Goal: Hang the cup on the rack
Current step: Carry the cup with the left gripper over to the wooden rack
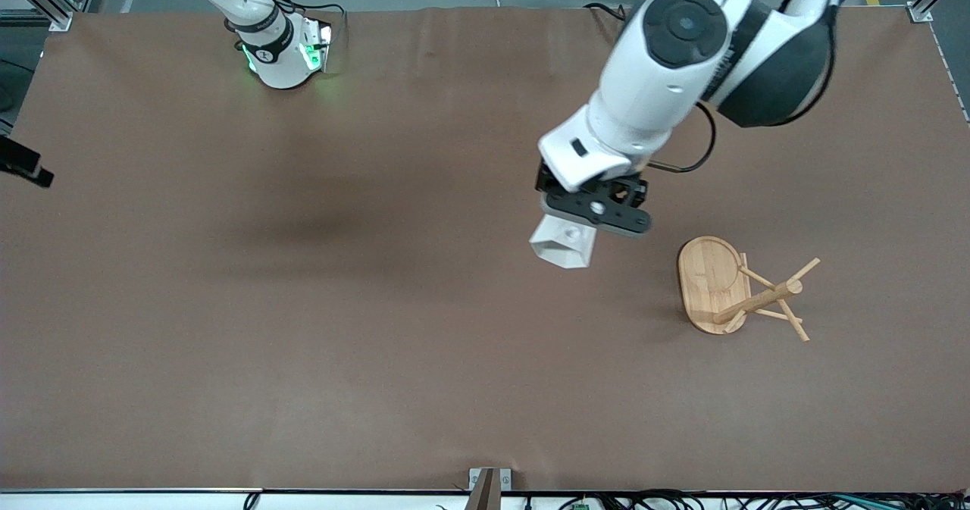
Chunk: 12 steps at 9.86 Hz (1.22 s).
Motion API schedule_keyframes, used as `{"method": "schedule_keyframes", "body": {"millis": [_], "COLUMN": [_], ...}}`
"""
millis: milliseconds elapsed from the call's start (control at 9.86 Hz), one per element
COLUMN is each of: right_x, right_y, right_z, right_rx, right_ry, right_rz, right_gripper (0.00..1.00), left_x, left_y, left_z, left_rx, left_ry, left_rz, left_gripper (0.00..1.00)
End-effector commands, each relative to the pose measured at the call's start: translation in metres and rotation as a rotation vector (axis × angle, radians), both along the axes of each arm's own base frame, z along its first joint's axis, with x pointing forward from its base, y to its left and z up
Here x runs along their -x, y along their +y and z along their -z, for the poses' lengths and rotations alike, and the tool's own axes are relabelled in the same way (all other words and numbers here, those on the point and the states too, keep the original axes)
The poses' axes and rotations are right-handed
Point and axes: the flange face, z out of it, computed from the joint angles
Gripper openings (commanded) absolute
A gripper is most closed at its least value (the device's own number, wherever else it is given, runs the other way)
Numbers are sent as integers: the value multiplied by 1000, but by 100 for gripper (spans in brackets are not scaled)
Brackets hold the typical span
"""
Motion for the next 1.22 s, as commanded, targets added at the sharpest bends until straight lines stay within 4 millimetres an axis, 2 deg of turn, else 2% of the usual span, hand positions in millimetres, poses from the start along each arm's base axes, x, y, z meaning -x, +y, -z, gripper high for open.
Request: {"method": "schedule_keyframes", "body": {"millis": [0,203,304,507,609,812,1014,1116], "right_x": [5,4,4,4,4,3,3,3], "right_y": [1,4,7,6,7,17,18,18], "right_z": [-10,-8,-8,-8,-9,-10,-10,-10], "right_rx": [17,17,16,18,31,68,68,67], "right_ry": [0,4,6,6,-3,1,4,4], "right_rz": [73,66,60,60,57,37,37,36], "right_gripper": [100,100,100,100,100,100,100,100], "left_x": [-5,4,17,27,26,25,16,13], "left_y": [44,68,81,119,142,165,192,195], "left_z": [23,57,79,105,113,122,128,132], "left_rx": [-26,-38,-42,-53,-61,-63,-57,-38], "left_ry": [59,83,63,49,57,64,31,24], "left_rz": [-125,-146,-122,-46,-7,80,120,138], "left_gripper": [1,1,1,0,0,0,1,0]}}
